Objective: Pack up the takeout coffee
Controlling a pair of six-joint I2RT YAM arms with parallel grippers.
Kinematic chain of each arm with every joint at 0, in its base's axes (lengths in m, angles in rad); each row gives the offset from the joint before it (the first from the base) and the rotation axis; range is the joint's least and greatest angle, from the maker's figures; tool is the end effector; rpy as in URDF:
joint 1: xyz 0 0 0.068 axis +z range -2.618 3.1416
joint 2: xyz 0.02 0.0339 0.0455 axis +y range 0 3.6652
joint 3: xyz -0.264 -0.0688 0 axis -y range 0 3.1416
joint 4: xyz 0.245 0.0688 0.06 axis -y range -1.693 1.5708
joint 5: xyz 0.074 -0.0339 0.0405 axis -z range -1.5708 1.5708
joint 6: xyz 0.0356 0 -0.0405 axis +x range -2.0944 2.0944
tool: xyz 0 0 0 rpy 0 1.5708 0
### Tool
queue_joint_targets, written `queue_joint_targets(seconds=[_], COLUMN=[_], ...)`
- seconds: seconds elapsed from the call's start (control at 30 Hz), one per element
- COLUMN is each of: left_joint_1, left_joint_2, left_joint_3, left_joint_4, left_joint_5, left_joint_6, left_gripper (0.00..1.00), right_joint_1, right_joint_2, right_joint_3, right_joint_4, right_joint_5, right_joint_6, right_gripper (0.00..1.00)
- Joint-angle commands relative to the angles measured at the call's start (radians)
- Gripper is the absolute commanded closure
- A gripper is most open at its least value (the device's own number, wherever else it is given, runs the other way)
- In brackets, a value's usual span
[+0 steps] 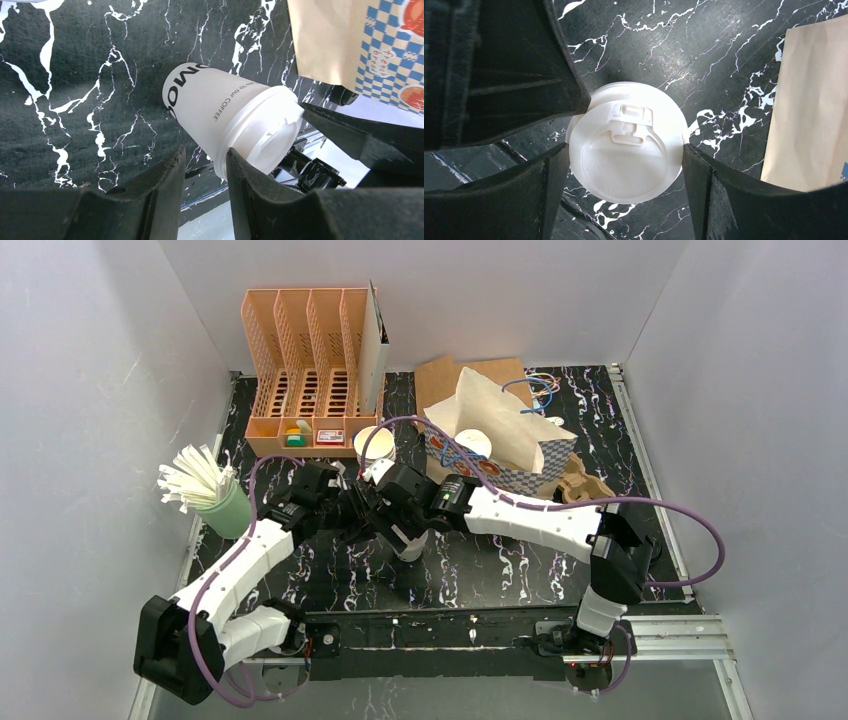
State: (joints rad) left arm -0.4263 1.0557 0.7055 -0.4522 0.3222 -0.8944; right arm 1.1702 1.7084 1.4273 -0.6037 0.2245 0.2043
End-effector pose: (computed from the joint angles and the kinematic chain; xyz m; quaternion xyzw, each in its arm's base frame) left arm 0.1916 -0.0994 0.2381 -0.1537 0.9041 -0.3444 0.2010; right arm 0.1544 0.3442 0.2806 -0.4012 0.8463 0.1305 0.3253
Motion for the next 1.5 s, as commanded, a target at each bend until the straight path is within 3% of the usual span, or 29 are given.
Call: queue_joint_targets(seconds=[0.0, 1.1, 1.47], left_joint_1=[0.0, 0.001, 0.0], left_joint_2=[0.053, 0.075, 0.057], left_joint_3=[0.003, 0.012, 0.057], left_joint_4=[-0.089, -0.122, -0.132], left_joint_5=[-0.013, -0.022, -0.041], left_joint_6=[0.033, 0.04, 0.058], left_gripper=[0.67, 0.67, 0.63], right_joint_1=[0.011, 0.015, 0.015], right_joint_2=[0.027, 0.017, -0.03], right_joint_3=[-0.041, -0.296, -0.227], right_joint_4=[0.0, 0.064, 0.071], right_joint_5=[0.013, 0.038, 0.018], right_joint_6=[-0.005, 0.007, 0.03], right_gripper=[0.15, 0.19, 0.19])
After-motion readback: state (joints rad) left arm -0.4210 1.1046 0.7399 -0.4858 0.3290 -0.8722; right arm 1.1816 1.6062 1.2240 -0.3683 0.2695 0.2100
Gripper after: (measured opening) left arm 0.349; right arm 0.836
